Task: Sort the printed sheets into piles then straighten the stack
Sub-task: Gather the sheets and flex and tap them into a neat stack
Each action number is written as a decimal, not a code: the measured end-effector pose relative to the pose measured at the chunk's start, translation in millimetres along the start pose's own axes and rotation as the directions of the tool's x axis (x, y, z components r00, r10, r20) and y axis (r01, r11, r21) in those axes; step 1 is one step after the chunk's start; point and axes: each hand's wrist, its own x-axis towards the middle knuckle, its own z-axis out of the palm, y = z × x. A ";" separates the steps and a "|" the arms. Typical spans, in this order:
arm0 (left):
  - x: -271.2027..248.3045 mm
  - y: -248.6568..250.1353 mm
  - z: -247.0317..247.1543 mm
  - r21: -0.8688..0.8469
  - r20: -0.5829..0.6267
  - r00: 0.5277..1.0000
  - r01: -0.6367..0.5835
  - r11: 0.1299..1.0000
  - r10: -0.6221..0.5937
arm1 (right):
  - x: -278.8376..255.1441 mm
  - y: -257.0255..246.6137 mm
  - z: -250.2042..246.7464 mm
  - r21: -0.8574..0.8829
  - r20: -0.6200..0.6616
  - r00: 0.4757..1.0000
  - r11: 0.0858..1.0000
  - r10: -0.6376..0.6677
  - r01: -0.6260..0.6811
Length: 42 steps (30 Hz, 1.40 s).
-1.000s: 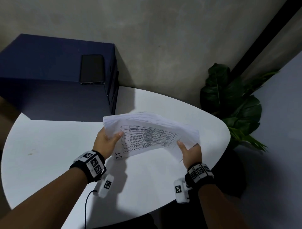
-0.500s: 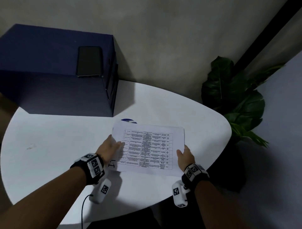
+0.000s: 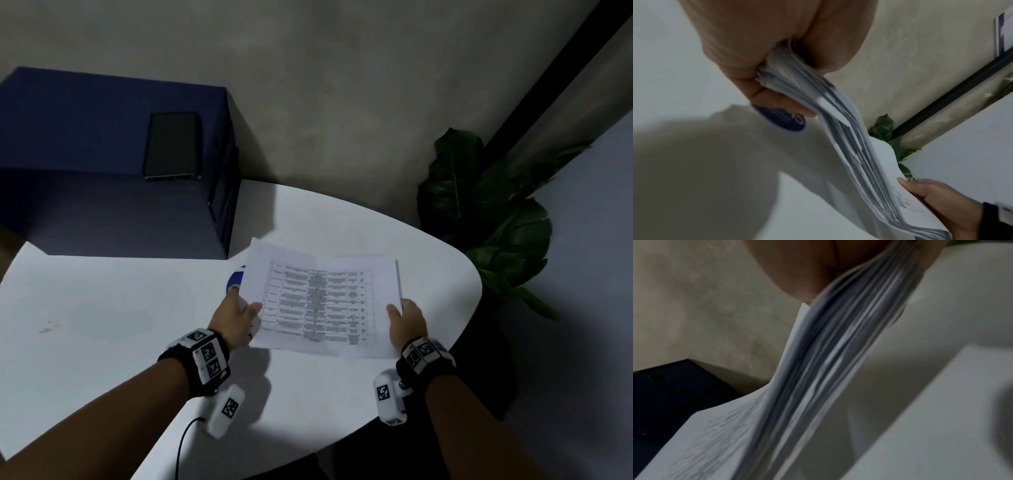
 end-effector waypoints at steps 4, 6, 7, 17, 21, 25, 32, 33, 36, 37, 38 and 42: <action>39.9 40.3 21.7 -0.057 -0.040 0.999 0.000 0.998 -0.002 | 51.7 -22.5 -25.9 -0.003 -0.018 1.000 1.000 -0.014 0.014; 42.1 70.3 30.8 -0.046 -0.066 0.998 0.006 0.999 -0.009 | 73.3 -29.4 -31.4 -0.014 -0.003 1.000 1.000 0.001 -0.001; 44.2 78.7 35.7 -0.023 -0.078 0.997 0.022 0.999 -0.024 | 83.1 -30.7 -31.8 -0.027 0.007 1.000 1.000 0.010 -0.009; 79.8 85.4 43.2 0.157 -0.077 0.992 0.112 0.981 -0.101 | 119.2 -23.2 -20.8 -0.233 0.088 0.996 0.972 -0.004 0.025; 83.4 73.9 43.6 0.167 -0.138 0.983 0.144 0.975 -0.121 | 122.2 -24.3 -21.7 -0.243 0.088 0.996 0.969 -0.018 0.039; 86.0 75.9 44.0 0.160 -0.174 0.981 0.112 0.981 -0.084 | 124.2 -28.0 -25.0 -0.260 0.085 0.995 0.963 -0.046 0.067; 81.9 77.0 44.0 0.150 -0.180 0.979 0.124 0.981 -0.097 | 121.4 -29.6 -27.8 -0.300 0.095 0.995 0.952 -0.039 0.066; 81.5 78.4 43.4 0.141 -0.183 0.977 0.141 0.980 -0.114 | 121.5 -29.5 -28.2 -0.317 0.097 0.995 0.946 -0.038 0.067; 77.3 82.3 41.1 0.084 -0.157 0.973 0.186 0.979 -0.172 | 120.0 -31.8 -28.9 -0.347 0.103 0.995 0.936 -0.015 0.050; 76.4 80.4 40.9 0.087 -0.135 0.977 0.178 0.980 -0.165 | 120.1 -32.4 -29.3 -0.337 0.111 0.994 0.941 0.002 0.036; 73.3 77.3 40.4 0.118 -0.112 0.982 0.168 0.979 -0.155 | 114.8 -34.4 -31.2 -0.349 0.107 0.994 0.937 0.020 0.018; 65.3 75.1 32.3 0.244 -0.120 0.990 0.099 0.965 -0.072 | 109.4 -37.2 -38.0 -0.373 0.141 0.990 0.925 -0.011 0.064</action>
